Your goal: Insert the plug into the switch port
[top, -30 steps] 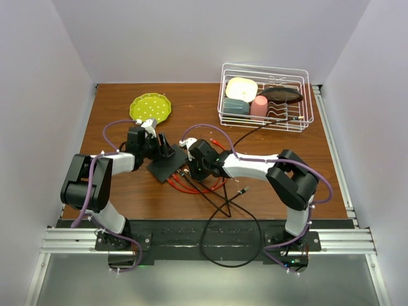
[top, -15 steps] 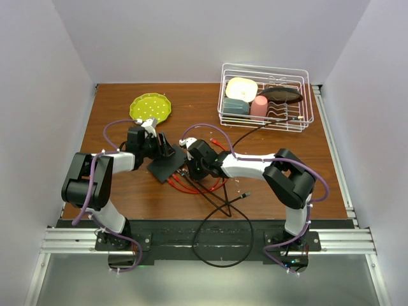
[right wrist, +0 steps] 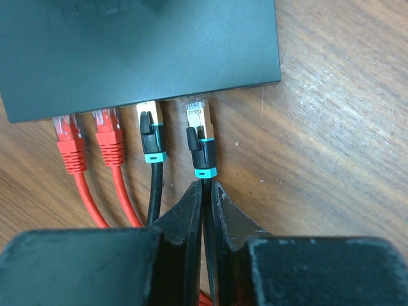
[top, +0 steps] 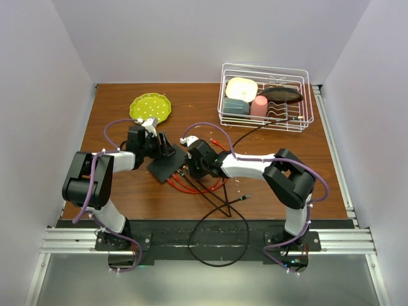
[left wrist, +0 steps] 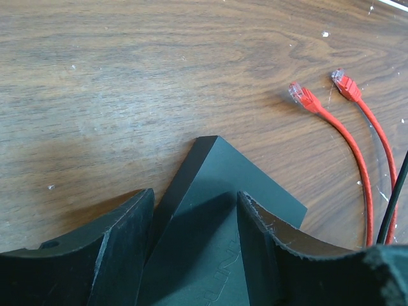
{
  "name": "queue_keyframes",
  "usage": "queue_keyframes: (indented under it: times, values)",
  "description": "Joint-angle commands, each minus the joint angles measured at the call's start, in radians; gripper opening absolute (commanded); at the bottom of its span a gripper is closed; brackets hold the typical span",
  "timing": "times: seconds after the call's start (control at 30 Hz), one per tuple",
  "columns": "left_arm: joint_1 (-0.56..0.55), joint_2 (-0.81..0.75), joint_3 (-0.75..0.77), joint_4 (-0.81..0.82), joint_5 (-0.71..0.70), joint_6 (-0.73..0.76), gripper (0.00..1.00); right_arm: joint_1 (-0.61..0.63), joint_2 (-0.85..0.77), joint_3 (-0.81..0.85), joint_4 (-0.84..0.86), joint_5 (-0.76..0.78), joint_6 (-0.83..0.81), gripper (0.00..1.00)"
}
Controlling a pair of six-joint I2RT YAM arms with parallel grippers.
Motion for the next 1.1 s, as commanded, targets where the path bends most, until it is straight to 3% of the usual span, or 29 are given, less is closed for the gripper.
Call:
queue_keyframes:
  times: [0.0,1.07]
  values:
    - [0.005,0.024,0.02,-0.031,0.009,0.03,0.59,-0.002,-0.016,0.04,0.035,0.03,0.019,0.0]
    - [0.005,0.021,0.023,-0.04,0.027,0.036,0.56,-0.002,0.007,0.065,0.079,0.067,0.063,0.0]
